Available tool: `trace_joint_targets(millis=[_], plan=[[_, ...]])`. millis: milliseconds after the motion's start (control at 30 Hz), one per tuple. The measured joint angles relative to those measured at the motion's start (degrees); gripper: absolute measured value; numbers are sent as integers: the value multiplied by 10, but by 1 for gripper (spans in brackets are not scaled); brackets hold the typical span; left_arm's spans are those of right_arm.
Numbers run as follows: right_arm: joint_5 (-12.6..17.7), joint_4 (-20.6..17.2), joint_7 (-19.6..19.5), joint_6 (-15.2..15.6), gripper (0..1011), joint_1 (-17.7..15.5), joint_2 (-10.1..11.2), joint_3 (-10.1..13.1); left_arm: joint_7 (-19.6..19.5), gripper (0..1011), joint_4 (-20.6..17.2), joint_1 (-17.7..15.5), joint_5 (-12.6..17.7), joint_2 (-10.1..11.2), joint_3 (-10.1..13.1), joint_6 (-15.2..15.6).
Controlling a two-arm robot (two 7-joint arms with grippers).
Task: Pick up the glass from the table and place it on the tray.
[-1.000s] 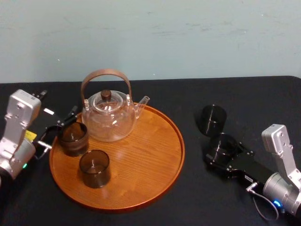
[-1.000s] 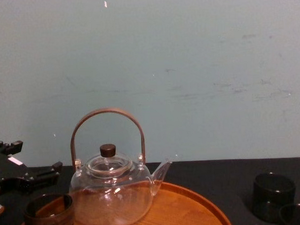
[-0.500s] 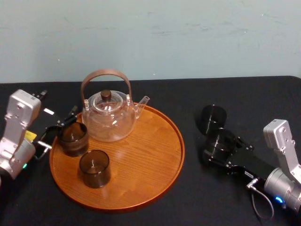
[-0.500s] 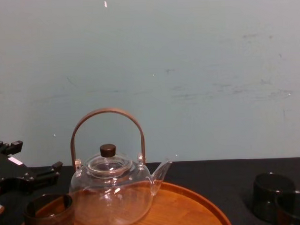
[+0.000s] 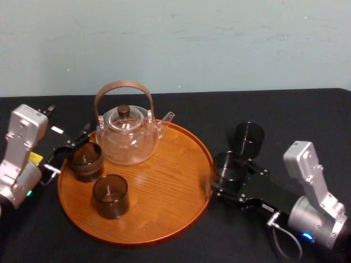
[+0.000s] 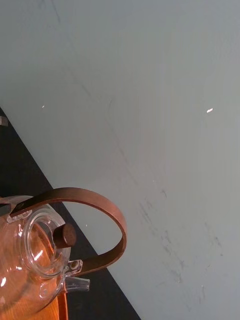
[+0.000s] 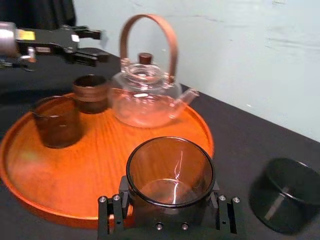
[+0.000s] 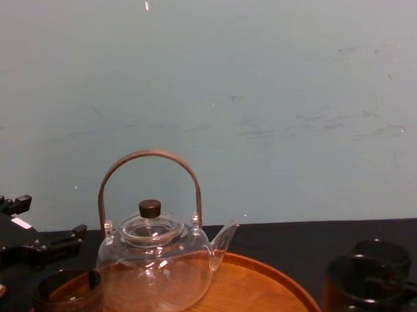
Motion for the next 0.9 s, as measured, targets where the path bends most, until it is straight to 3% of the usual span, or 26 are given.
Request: trace_joint_targets(millis=[900], plan=[[-20, 50, 28, 0, 905, 70, -46, -87, 0, 1001, 0, 0, 0, 0, 0, 0]])
